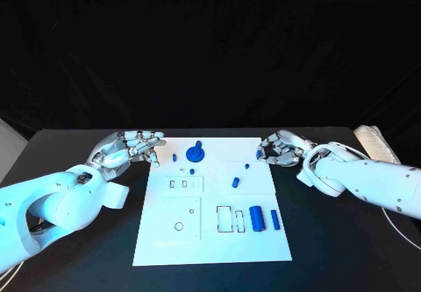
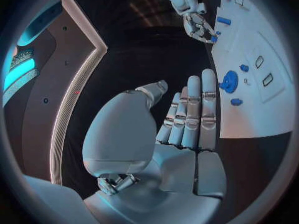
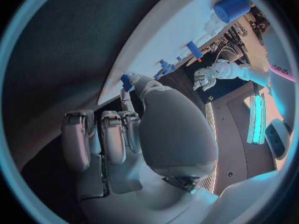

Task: Assemble the parts on the task board

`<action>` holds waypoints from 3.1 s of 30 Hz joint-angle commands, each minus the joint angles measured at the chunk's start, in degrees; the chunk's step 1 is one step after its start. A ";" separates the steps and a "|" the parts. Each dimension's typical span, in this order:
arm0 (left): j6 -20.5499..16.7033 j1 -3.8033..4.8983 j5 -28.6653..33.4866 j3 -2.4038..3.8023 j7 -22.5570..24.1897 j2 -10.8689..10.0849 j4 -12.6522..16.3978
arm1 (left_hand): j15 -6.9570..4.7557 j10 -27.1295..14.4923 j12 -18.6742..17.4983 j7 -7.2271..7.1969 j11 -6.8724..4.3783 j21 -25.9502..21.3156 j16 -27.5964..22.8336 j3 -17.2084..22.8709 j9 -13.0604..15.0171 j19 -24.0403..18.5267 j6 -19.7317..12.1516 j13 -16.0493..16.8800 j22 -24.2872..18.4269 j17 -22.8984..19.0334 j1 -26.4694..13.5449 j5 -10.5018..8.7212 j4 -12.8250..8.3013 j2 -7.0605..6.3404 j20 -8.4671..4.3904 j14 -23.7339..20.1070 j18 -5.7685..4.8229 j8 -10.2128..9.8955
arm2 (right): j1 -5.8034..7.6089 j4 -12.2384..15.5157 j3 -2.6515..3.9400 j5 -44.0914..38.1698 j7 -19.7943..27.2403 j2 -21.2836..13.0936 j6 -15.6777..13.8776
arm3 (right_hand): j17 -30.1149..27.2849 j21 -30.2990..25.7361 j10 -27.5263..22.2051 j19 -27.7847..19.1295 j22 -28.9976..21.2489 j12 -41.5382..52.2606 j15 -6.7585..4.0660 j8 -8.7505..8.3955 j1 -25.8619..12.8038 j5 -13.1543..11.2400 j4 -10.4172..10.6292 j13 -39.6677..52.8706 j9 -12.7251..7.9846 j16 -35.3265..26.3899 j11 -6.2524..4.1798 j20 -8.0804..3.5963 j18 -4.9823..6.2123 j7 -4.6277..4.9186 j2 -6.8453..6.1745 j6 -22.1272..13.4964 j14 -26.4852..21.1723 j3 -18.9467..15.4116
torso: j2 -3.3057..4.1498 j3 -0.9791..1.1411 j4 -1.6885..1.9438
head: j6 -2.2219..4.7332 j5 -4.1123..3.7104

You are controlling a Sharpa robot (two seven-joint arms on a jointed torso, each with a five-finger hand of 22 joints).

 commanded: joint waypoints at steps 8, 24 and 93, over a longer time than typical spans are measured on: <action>1.06 0.02 -0.35 0.02 0.59 -0.10 0.11 | -0.01 -0.38 -0.12 0.90 0.06 0.49 0.41 0.39 0.02 -0.59 -0.40 -0.04 0.20 0.00 -0.10 0.10 -0.01 0.22 0.13 -0.53 0.75 -0.05 | -0.24 -0.12 0.01 -0.99 -0.74 0.36 0.49 | 14.75 0.45 5.39 4.39 11.95 0.44 -0.57 0.22 -0.08 -0.47 0.01 14.52 0.09 0.07 -0.59 -0.57 -0.31 -0.03 0.70 0.55 5.99 0.54 | 0.06 0.00 0.01 | 0.09 -0.01; 1.10 0.02 -0.35 0.02 0.50 -0.14 0.11 | -0.01 -0.38 -0.12 0.90 0.06 0.49 0.41 0.39 0.02 -0.59 -0.40 -0.04 0.20 0.00 -0.10 0.10 -0.01 0.22 0.13 -0.53 0.75 -0.05 | -0.26 0.37 0.01 -0.48 -1.33 0.57 -2.27 | 14.95 0.88 5.90 4.64 12.42 1.02 -1.25 1.91 -0.77 -0.20 -0.30 15.02 0.60 0.16 -1.40 -1.24 -0.44 -0.92 2.13 2.46 6.04 3.09 | 0.01 0.04 0.00 | 0.06 -0.07; 0.51 0.02 -0.36 -0.06 -0.71 3.06 -3.83 | 0.01 -0.20 0.01 0.94 0.07 1.08 0.64 0.60 0.07 -0.95 -0.24 0.02 0.54 -0.02 -0.42 0.06 0.02 0.24 0.19 -0.46 0.78 0.09 | -4.63 17.81 -1.23 -24.32 -34.91 18.72 -13.95 | 14.94 0.28 5.96 4.42 11.86 1.10 -1.33 3.01 -2.79 -0.42 -1.39 15.08 1.04 0.15 -1.63 -1.51 -0.27 -1.05 2.03 1.97 6.04 5.79 | -2.18 -0.58 -0.36 | -2.91 3.31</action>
